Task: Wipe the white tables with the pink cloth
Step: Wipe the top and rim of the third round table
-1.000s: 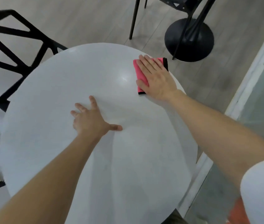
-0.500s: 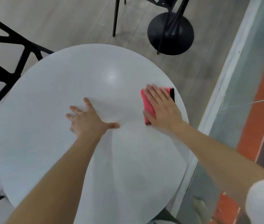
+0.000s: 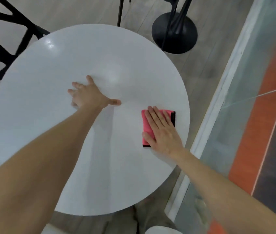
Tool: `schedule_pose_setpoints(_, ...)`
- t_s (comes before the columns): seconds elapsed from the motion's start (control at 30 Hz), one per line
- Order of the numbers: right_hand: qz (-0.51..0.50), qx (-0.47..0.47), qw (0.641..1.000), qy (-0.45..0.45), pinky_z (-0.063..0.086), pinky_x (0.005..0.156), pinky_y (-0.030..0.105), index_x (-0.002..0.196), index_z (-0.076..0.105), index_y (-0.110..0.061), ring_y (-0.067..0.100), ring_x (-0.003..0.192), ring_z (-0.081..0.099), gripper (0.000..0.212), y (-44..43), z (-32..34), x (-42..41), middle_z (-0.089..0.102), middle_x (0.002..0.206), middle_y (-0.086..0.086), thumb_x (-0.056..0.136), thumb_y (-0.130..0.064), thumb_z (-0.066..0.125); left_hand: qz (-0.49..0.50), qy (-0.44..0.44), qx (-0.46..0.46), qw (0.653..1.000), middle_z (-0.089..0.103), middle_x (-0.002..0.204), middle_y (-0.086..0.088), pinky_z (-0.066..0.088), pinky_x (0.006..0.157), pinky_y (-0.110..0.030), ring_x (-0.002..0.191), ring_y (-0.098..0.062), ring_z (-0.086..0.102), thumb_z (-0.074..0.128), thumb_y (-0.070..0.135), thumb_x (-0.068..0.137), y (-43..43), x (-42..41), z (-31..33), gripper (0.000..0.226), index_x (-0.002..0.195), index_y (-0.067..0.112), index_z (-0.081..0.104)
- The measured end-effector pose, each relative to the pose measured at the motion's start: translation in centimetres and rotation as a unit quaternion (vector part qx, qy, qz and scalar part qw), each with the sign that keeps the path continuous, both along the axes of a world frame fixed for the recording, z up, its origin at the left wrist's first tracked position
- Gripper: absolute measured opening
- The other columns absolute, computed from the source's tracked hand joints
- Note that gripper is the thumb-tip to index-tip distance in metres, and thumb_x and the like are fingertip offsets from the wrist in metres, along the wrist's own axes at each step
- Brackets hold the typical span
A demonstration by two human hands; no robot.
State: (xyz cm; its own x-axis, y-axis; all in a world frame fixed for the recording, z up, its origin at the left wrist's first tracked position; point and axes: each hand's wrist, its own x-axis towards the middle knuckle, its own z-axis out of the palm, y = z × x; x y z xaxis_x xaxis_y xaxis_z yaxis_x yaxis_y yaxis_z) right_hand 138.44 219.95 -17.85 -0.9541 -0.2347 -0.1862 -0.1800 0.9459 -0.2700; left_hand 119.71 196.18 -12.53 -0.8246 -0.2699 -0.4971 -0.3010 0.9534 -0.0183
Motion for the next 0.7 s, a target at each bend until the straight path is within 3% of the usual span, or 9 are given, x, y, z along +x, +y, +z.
schedule_pose_setpoints(0.07, -0.025, -0.060, 0.998, 0.004, 0.016, 0.136, 0.048, 0.170, 0.032, -0.012, 0.020, 0.167, 0.018, 0.061, 0.8, 0.6, -1.2, 0.026, 0.179, 0.003, 0.116, -0.040, 0.035, -0.022, 0.035, 0.017, 0.999, 0.016, 0.175, -0.017, 0.047, 0.107, -0.061, 0.159, -0.047, 0.021, 0.077, 0.101, 0.045, -0.7, 1.6, -0.6, 0.157, 0.167, 0.030, 0.009)
schedule_pose_setpoints(0.17, -0.047, -0.030, 0.998, 0.008, 0.039, 0.120, 0.049, 0.146, 0.059, -0.009, 0.034, 0.140, 0.052, 0.052, 1.6, 2.6, -4.9, 0.061, 0.144, 0.010, 0.096, -0.024, 0.057, -0.078, 0.090, 0.067, 0.991, 0.024, 0.174, -0.012, 0.034, 0.122, -0.062, 0.161, -0.035, 0.020, 0.073, 0.091, 0.070, -2.1, 5.6, -1.7, 0.127, 0.164, 0.022, 0.024)
schedule_pose_setpoints(0.23, -0.017, 0.053, 0.997, -0.053, 0.045, 0.103, 0.046, 0.127, 0.060, -0.009, 0.035, 0.119, 0.057, 0.041, 1.2, 4.2, -6.9, 0.063, 0.122, 0.011, 0.089, -0.023, 0.062, -0.115, 0.116, 0.102, 0.981, 0.033, 0.170, -0.011, 0.030, 0.127, -0.058, 0.160, -0.032, 0.028, 0.074, 0.077, 0.084, -3.2, 8.6, -2.2, 0.104, 0.161, 0.019, 0.035)
schedule_pose_setpoints(0.3, -0.007, 0.093, 0.986, -0.135, 0.046, 0.089, 0.044, 0.110, 0.059, -0.011, 0.033, 0.104, 0.061, 0.019, 0.4, 5.4, -8.4, 0.066, 0.108, 0.011, 0.095, -0.021, 0.060, -0.121, 0.133, 0.142, 0.973, 0.045, 0.165, -0.009, 0.031, 0.128, -0.053, 0.155, -0.031, 0.038, 0.074, 0.064, 0.092, -4.1, 11.1, -2.1, 0.089, 0.160, 0.017, 0.042)
schedule_pose_setpoints(0.37, -0.018, 0.077, 0.975, -0.209, 0.049, 0.080, 0.040, 0.103, 0.063, -0.009, 0.033, 0.097, 0.066, 0.015, 0.5, 6.7, -9.3, 0.067, 0.107, 0.011, 0.100, -0.023, 0.063, -0.115, 0.157, 0.168, 0.967, 0.056, 0.156, -0.008, 0.037, 0.125, -0.050, 0.148, -0.031, 0.048, 0.074, 0.057, 0.096, -4.6, 12.8, -1.4, 0.079, 0.158, 0.015, 0.047)
schedule_pose_setpoints(0.43, -0.034, 0.032, 0.970, -0.238, 0.050, 0.081, 0.039, 0.108, 0.066, -0.010, 0.031, 0.098, 0.064, 0.021, 1.3, 8.4, -9.8, 0.057, 0.115, 0.006, 0.101, -0.030, 0.069, -0.101, 0.178, 0.184, 0.961, 0.060, 0.151, -0.009, 0.040, 0.124, -0.050, 0.144, -0.032, 0.052, 0.074, 0.052, 0.099, -5.1, 13.9, -0.8, 0.073, 0.157, 0.013, 0.050)
schedule_pose_setpoints(0.53, -0.028, -0.023, 0.983, -0.178, 0.048, 0.076, 0.040, 0.108, 0.062, -0.014, 0.032, 0.094, 0.064, 0.019, 2.0, 12.1, -9.6, 0.061, 0.105, 0.004, 0.103, -0.030, 0.068, -0.048, 0.210, 0.216, 0.952, 0.066, 0.143, -0.007, 0.043, 0.120, -0.050, 0.137, -0.031, 0.057, 0.072, 0.048, 0.101, -5.5, 14.3, -0.1, 0.067, 0.155, 0.015, 0.051)
schedule_pose_setpoints(0.63, -0.013, -0.068, 0.997, -0.029, 0.043, 0.061, 0.043, 0.102, 0.057, -0.014, 0.030, 0.072, 0.059, 0.024, 1.1, 14.7, -8.0, 0.063, 0.081, 0.003, 0.107, -0.037, 0.058, 0.006, 0.245, 0.236, 0.940, 0.069, 0.134, -0.003, 0.046, 0.116, -0.050, 0.130, -0.028, 0.060, 0.070, 0.048, 0.102, -5.5, 13.2, 0.3, 0.061, 0.152, 0.018, 0.052)
schedule_pose_setpoints(0.7, 0.029, -0.048, 0.996, 0.069, 0.041, 0.063, 0.042, 0.108, 0.060, -0.016, 0.032, 0.070, 0.056, 0.004, 0.3, 14.6, -6.6, 0.063, 0.083, 0.002, 0.105, -0.017, 0.063, 0.015, 0.255, 0.239, 0.937, 0.068, 0.132, -0.003, 0.046, 0.116, -0.048, 0.129, -0.028, 0.060, 0.068, 0.047, 0.103, -5.3, 12.3, 0.2, 0.058, 0.151, 0.017, 0.053)
